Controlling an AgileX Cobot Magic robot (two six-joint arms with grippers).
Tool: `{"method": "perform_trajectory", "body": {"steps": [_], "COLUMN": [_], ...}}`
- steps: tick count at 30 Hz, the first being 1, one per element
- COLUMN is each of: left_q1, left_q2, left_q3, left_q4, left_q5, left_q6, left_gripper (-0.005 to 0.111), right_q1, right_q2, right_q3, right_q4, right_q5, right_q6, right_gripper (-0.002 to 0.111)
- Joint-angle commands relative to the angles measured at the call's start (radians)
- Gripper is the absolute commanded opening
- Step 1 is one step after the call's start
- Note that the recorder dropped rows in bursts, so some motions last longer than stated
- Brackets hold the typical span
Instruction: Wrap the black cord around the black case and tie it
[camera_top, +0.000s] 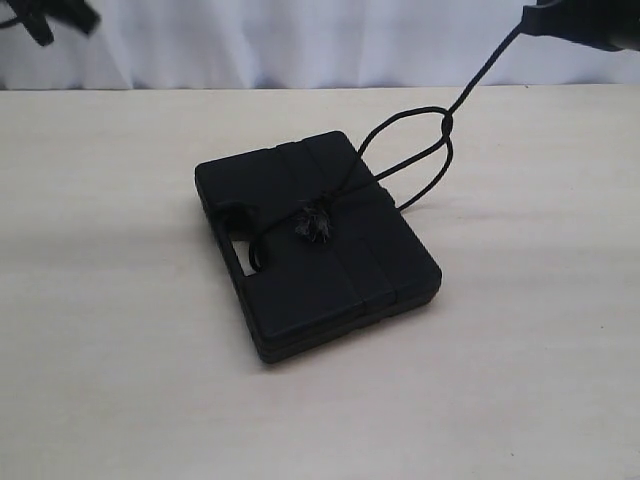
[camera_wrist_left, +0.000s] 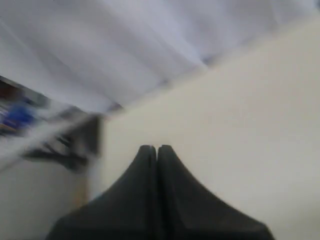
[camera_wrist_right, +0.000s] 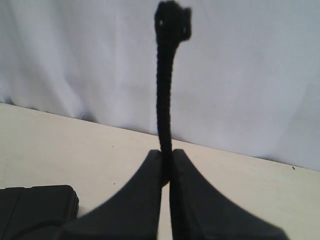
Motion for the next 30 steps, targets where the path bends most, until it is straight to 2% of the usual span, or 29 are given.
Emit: {"method": "perform_trajectory", "body": {"steps": [1, 3, 5, 9, 10, 13, 15, 20, 30], "left_q1": [0.115, 0.125, 0.110, 0.068, 0.056, 0.031, 0.017, -0.015, -0.025], "left_q2": [0.109, 0.158, 0.201, 0.273, 0.292, 0.331, 0.351, 0.400, 0.473], "left_q3": [0.003, 0.024, 0.048, 0.065, 0.065, 0.065, 0.065, 0.065, 0.066], "left_q4": [-0.964, -1.068, -1.082, -1.088, -1.088, -1.094, -1.130, -1.178, -1.174], "left_q5": [0.181, 0.221, 0.219, 0.175, 0.149, 0.041, -0.010, -0.094, -0.118], "left_q6": [0.569, 0.598, 0.598, 0.551, 0.516, 0.433, 0.422, 0.422, 0.420], "left_gripper": [0.000, 0.003, 0.010, 0.035, 0.043, 0.058, 0.061, 0.061, 0.060], "right_q1": [-0.005, -0.005, -0.005, -0.005, -0.005, -0.005, -0.005, -0.005, -0.005], "right_q2": [-0.008, -0.008, -0.008, -0.008, -0.008, -0.008, -0.008, -0.008, -0.008], "right_q3": [-0.004, -0.004, -0.004, 0.002, 0.002, 0.002, 0.002, 0.002, 0.002], "right_q4": [0.004, 0.004, -0.002, -0.002, -0.002, -0.005, -0.005, -0.005, -0.005], "right_q5": [0.027, 0.066, 0.093, 0.086, 0.075, 0.064, 0.064, 0.064, 0.064], "right_q6": [0.028, 0.034, 0.034, 0.034, 0.034, 0.034, 0.034, 0.034, 0.034], "right_gripper": [0.004, 0.004, 0.004, 0.004, 0.004, 0.004, 0.004, 0.004, 0.004]}}
